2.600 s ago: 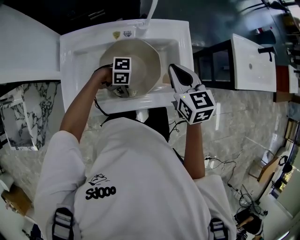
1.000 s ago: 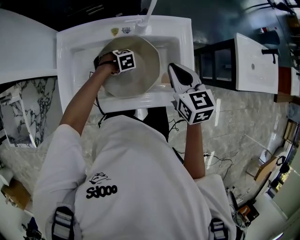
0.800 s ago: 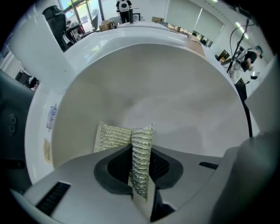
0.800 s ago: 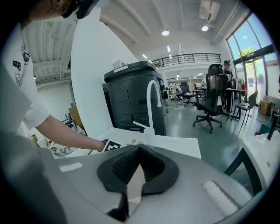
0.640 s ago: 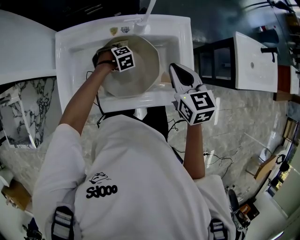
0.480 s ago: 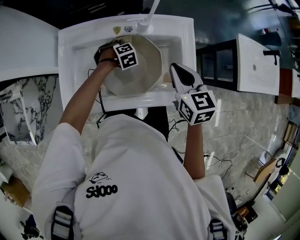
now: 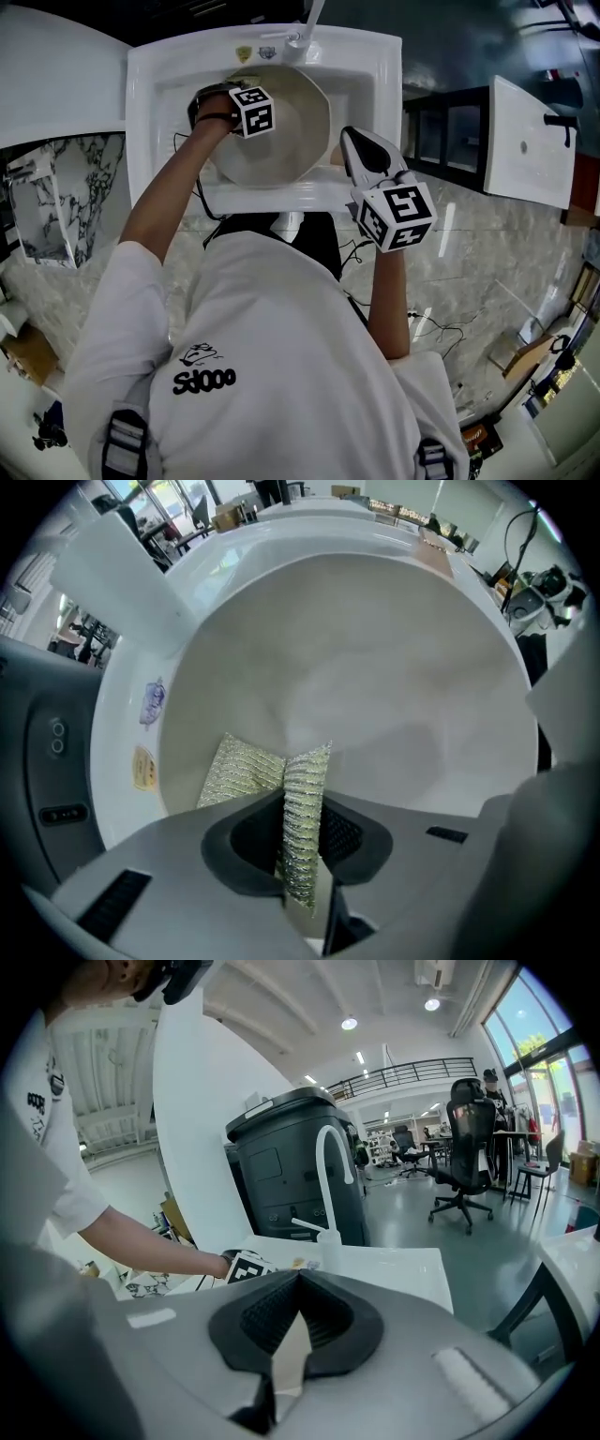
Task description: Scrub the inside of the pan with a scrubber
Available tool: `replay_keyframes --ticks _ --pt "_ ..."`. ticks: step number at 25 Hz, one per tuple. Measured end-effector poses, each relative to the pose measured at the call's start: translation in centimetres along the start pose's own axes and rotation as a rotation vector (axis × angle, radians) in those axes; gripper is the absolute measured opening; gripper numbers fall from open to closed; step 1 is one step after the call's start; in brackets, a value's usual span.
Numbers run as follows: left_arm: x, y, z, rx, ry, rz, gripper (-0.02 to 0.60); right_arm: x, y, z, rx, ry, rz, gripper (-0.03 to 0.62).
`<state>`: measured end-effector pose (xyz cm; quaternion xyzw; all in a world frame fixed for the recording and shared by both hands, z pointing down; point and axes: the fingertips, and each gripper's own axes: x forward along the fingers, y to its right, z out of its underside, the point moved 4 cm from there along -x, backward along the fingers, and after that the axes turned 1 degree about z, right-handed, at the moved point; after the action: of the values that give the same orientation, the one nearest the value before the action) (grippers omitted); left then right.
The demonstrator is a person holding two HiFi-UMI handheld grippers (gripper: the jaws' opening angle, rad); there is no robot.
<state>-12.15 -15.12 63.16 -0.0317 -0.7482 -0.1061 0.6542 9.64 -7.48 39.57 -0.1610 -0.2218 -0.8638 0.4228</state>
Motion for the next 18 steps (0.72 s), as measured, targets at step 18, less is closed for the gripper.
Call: replay_keyframes --ticks 18 --pt "0.2 8.2 5.1 -0.215 -0.212 0.47 0.066 3.2 1.5 -1.7 -0.029 -0.008 -0.211 0.009"
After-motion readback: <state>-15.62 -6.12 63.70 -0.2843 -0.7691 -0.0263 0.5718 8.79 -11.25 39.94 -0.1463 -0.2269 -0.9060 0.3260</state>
